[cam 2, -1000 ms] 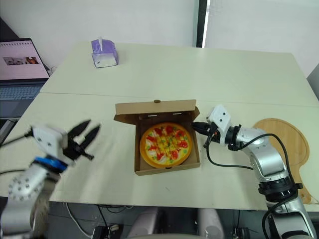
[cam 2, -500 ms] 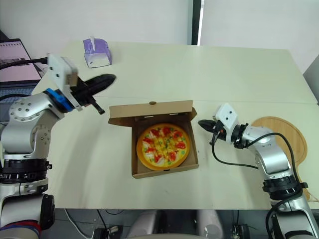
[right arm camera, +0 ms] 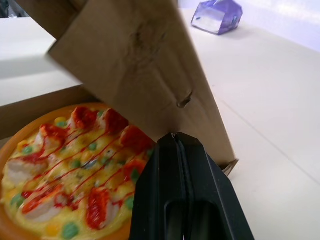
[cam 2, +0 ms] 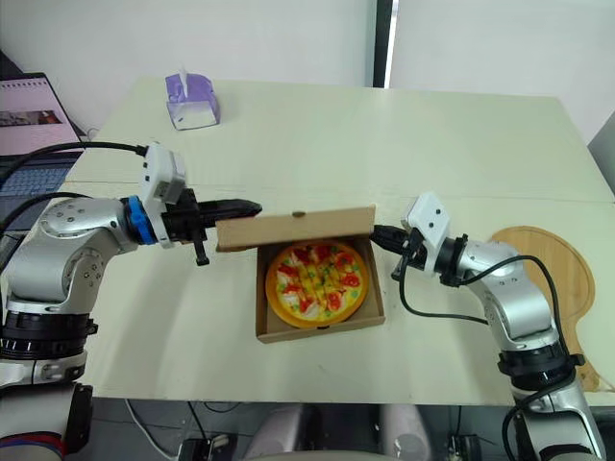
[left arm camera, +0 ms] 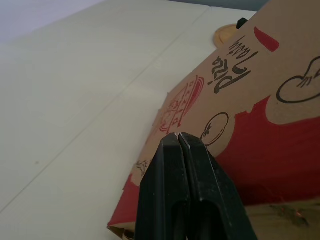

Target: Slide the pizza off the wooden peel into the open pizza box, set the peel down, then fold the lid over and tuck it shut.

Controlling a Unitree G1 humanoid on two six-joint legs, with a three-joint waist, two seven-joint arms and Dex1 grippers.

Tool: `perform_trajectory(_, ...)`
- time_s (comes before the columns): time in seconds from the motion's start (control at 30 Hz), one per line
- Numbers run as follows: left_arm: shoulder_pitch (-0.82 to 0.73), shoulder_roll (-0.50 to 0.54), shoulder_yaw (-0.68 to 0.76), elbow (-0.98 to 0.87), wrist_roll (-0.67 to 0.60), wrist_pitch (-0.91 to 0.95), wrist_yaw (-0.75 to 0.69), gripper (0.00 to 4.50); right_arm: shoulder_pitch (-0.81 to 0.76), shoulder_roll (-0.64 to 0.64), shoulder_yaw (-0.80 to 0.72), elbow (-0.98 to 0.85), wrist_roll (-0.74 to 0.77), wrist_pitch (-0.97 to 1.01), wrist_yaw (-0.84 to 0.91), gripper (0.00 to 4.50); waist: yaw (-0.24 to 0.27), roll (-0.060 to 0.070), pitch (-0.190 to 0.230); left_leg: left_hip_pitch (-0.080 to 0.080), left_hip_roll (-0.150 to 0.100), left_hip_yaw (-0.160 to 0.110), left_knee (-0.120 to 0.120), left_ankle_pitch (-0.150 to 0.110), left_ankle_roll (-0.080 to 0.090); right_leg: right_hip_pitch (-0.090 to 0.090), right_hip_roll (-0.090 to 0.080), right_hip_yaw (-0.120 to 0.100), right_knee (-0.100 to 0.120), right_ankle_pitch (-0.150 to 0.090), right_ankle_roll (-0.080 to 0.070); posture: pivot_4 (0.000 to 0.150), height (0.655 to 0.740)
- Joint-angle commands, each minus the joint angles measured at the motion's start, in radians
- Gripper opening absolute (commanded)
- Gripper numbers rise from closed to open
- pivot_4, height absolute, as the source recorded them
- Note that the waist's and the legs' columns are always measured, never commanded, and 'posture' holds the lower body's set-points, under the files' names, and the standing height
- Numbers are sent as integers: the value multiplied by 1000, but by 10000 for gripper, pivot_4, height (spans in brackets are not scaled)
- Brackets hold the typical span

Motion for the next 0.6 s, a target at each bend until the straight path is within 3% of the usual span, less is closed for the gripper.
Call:
perform_trajectory(0.03,-5,16,4,-27,-7,-3,-17,102,-13,-3,-8,-49,18,-12,6,0,0,0,0,0,0,0,0,0,0,0,0,0,0,0,0,1500,7400)
perform_trajectory(0.3,19,45,-39,-31,38,-33,-72,102,36,-58,-23,-22,-6,-46,36,0,0,0,0,0,0,0,0,0,0,0,0,0,0,0,0,1500,7400)
perform_trajectory(0.6,16,44,-81,6,89,-99,-104,102,53,-217,-99,100,-49,-167,121,0,1,0,0,1,0,1,0,-2,4,1,0,0,1,0,0,1500,7400)
